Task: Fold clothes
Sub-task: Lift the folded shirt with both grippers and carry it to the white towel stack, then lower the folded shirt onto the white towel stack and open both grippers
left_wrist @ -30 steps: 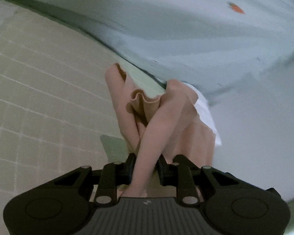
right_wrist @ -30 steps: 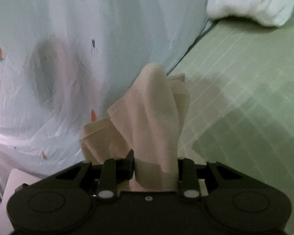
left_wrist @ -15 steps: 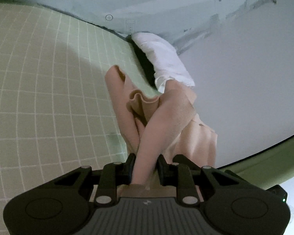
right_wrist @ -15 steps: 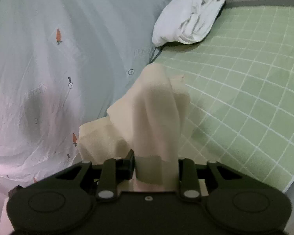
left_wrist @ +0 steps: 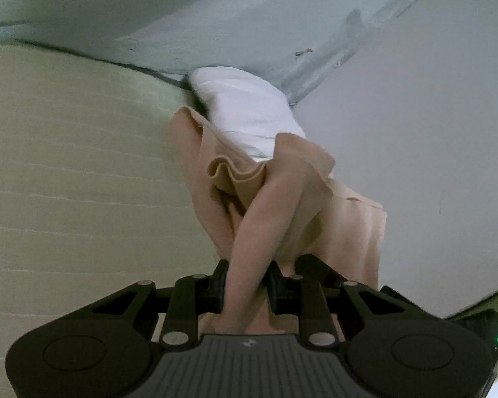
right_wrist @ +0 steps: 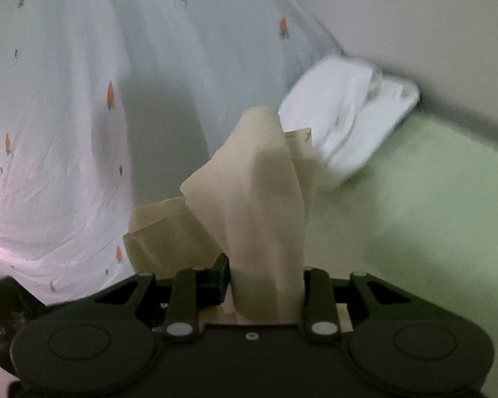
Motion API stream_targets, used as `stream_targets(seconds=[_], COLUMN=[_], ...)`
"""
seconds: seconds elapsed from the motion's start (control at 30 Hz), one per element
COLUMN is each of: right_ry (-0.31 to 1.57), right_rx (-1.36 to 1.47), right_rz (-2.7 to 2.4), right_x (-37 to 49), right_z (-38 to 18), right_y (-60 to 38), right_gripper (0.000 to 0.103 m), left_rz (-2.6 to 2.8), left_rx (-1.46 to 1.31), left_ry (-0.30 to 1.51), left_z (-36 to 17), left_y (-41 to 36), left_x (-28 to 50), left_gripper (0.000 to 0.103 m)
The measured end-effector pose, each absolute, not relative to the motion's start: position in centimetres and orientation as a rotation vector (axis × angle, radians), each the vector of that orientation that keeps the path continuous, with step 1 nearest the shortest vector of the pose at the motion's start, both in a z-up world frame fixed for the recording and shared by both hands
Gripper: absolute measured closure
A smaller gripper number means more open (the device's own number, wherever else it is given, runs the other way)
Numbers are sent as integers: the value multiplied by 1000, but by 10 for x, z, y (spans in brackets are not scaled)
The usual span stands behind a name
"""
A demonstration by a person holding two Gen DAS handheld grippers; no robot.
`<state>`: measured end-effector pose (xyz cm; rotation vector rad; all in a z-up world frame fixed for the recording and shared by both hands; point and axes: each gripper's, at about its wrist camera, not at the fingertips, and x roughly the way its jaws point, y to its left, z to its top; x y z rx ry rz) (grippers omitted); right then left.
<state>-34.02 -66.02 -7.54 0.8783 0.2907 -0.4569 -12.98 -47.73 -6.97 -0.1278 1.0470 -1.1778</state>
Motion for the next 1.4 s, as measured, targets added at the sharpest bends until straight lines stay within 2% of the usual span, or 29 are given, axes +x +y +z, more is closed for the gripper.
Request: stream_targets(seconds=[0.27,0.47,0.53,0.6,0.67,0.73,0.8,0.87,0.93,1.07,1.23,1.33,1.4], right_ry=[231,168,135,152,191,277,392,389,362,405,462,481,492], right_rx=[746,599,608,682,696,667,597,524,455,304,361,315,277], right_rz=[-434,-398,-395,-408,-495,-604,-718,-768,-782,-754,-765,-778,-790], right_x=[-330,-270,-242,-212,-187,-164,-150,-156,-165,-170,-179,-190,-198], right_z=[-41,5,14,11,-7,-27,-45,-53,-55,-68,-78,-69,-67], right_y=[-769,-856,-889,-919,-941,-954,-953,-936,-916,-885,-884,-870,-857], right_gripper=[73,73,72,60,52,51,51,50,49,38,38,37,27], left_rz=[-1229,-1294,-1287,-1238,-1143,-1046,-978,-964,-953,-935,-911,-905,-909], left_rx=[-180,-196,-204,-189,-149,-81,-18,-5,7,55,98,103,107], left_ry=[995,863,832,814,832,871,914,934,946,963,995,997,994], left_z=[-45,-10,-2,-5,-23,-47,-67,-83,-91,-100,-107,-108,-104], left_y=[-597,-698,-729,-760,-789,-808,-815,-810,-807,-805,-788,-774,-762], left_x=[-118,-65,-42,-19,2,16,22,21,16,10,11,4,-3], left_gripper=[78,78,75,71,66,63,63,60,51,47,35,33,30])
